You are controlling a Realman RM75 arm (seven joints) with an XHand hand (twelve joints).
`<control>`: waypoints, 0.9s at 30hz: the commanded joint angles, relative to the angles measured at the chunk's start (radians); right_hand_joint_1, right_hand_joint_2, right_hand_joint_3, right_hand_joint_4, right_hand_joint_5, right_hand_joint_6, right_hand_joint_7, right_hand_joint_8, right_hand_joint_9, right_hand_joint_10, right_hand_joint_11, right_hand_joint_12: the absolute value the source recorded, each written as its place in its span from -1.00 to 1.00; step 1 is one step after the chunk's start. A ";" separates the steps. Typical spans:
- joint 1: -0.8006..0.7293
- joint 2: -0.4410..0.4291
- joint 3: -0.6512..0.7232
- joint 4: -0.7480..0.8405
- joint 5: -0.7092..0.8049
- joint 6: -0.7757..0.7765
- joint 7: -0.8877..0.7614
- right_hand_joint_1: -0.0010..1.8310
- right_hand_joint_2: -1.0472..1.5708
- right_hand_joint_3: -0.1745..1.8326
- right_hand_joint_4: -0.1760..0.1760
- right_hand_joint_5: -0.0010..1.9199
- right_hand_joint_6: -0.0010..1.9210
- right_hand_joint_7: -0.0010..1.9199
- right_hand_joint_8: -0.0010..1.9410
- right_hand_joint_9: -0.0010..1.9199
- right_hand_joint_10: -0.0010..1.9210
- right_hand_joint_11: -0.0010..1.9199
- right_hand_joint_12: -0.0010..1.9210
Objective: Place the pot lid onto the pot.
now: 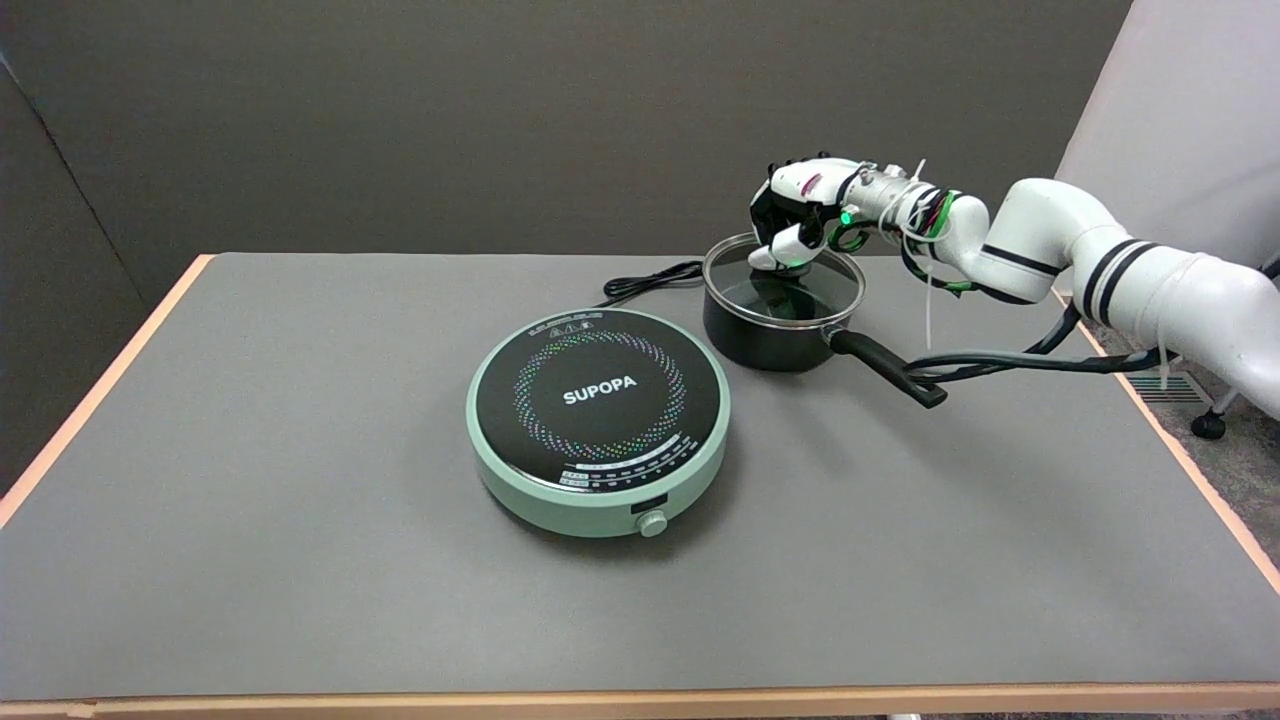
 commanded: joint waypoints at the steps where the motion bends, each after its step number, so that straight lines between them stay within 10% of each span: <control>1: -0.009 0.000 0.008 0.015 -0.001 -0.006 0.000 0.30 0.63 -0.61 -0.12 -0.22 0.38 0.00 0.16 -0.07 0.78 -0.63 1.00; 27: -0.033 0.000 0.068 -0.013 -0.001 -0.029 0.000 0.30 0.62 -0.61 -0.14 -0.23 0.38 0.00 0.16 -0.06 0.78 -0.64 1.00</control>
